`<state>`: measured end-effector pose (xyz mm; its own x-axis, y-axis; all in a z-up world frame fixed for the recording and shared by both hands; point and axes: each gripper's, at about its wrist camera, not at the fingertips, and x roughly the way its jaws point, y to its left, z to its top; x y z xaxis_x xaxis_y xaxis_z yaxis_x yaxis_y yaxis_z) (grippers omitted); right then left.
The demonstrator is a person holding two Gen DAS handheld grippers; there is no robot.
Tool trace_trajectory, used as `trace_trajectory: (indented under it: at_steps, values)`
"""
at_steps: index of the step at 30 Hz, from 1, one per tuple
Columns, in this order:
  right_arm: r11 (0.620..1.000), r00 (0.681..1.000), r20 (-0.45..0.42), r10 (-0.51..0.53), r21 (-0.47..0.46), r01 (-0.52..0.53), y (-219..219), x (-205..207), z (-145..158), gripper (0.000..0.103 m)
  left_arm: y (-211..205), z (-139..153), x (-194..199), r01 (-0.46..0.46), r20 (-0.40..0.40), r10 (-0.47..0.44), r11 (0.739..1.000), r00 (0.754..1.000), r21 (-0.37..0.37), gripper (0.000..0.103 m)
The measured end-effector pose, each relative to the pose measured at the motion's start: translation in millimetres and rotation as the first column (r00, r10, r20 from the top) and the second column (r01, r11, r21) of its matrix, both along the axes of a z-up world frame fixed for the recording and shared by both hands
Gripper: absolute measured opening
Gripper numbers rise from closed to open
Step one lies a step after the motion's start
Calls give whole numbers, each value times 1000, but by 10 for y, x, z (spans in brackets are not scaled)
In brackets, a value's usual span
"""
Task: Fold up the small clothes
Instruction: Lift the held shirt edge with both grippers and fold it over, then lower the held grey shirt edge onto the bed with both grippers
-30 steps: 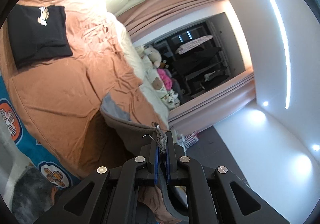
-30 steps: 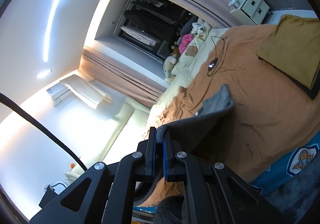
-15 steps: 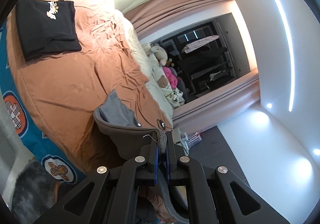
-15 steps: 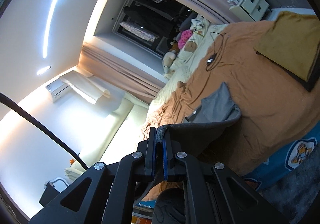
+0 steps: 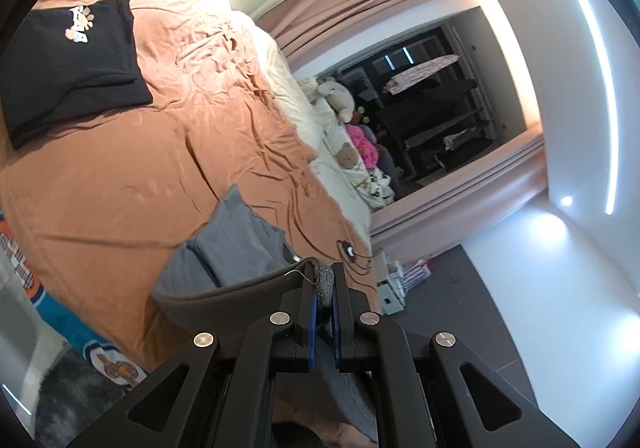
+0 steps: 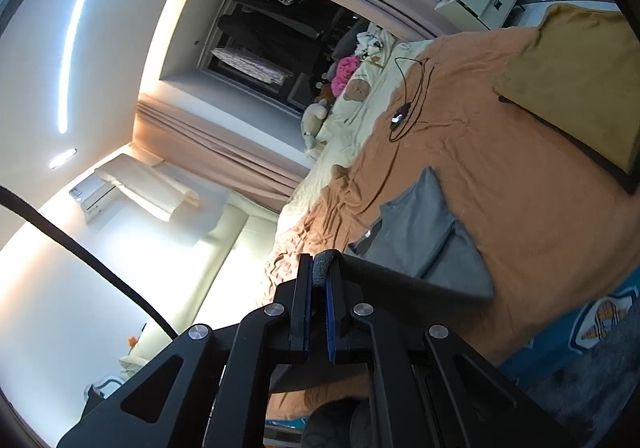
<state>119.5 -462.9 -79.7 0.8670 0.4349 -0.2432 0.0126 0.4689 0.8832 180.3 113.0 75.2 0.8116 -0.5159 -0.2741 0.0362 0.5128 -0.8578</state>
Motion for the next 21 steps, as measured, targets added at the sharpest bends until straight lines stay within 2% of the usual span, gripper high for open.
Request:
trace_trajectory:
  at_steps: [4, 13, 21]
  values:
    - [1000, 999, -36, -6, 17, 6, -30, 271, 41, 2, -56, -23, 385, -9, -30, 10, 1000, 999, 21, 5]
    - [1000, 995, -98, -2, -27, 0, -69, 992, 190, 2, -225, -74, 1250, -5, -86, 13, 996, 996, 90, 5]
    - [996, 986, -163, 15, -83, -29, -9, 1616, 220, 2, -352, -268, 1926, 3, -154, 20, 989, 988, 150, 5]
